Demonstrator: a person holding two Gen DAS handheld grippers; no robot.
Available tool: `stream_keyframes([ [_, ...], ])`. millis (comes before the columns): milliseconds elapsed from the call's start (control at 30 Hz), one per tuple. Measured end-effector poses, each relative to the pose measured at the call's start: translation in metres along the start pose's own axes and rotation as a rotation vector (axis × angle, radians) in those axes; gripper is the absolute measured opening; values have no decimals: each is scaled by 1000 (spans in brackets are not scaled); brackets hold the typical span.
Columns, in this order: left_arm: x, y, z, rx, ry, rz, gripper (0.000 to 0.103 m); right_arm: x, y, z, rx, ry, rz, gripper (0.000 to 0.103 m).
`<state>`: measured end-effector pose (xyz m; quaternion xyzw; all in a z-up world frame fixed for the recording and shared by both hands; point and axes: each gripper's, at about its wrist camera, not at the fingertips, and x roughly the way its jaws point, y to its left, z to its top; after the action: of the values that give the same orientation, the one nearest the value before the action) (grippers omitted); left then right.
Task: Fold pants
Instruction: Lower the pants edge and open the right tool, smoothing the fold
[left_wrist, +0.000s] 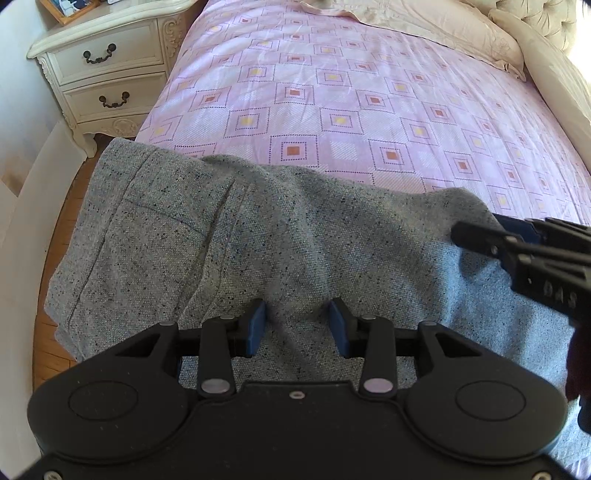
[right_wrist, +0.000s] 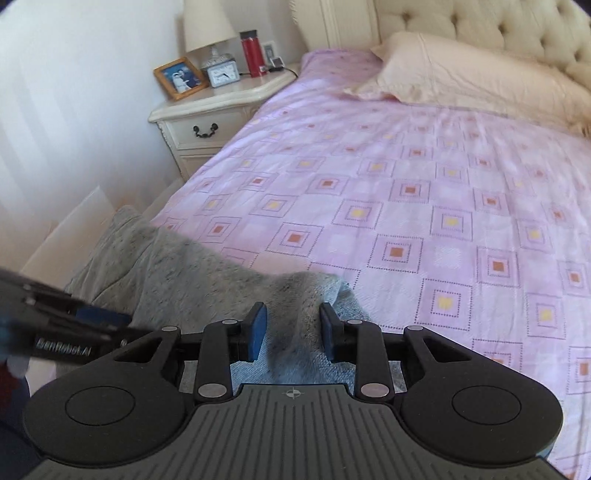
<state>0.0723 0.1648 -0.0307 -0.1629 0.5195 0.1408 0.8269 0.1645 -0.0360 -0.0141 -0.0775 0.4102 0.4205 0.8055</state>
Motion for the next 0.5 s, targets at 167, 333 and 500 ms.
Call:
stream_keyframes([
  [167,0,-1,-1,6,-6,1,48,4,-11,-1,61,17,17,30],
  [333,-1,-3,-1,13,-10,5,48,7,-19,-5,129,53,73,31],
  [500,-1,-6,-1,31,-18,13,48,20,-28,8,253,29,145,32],
])
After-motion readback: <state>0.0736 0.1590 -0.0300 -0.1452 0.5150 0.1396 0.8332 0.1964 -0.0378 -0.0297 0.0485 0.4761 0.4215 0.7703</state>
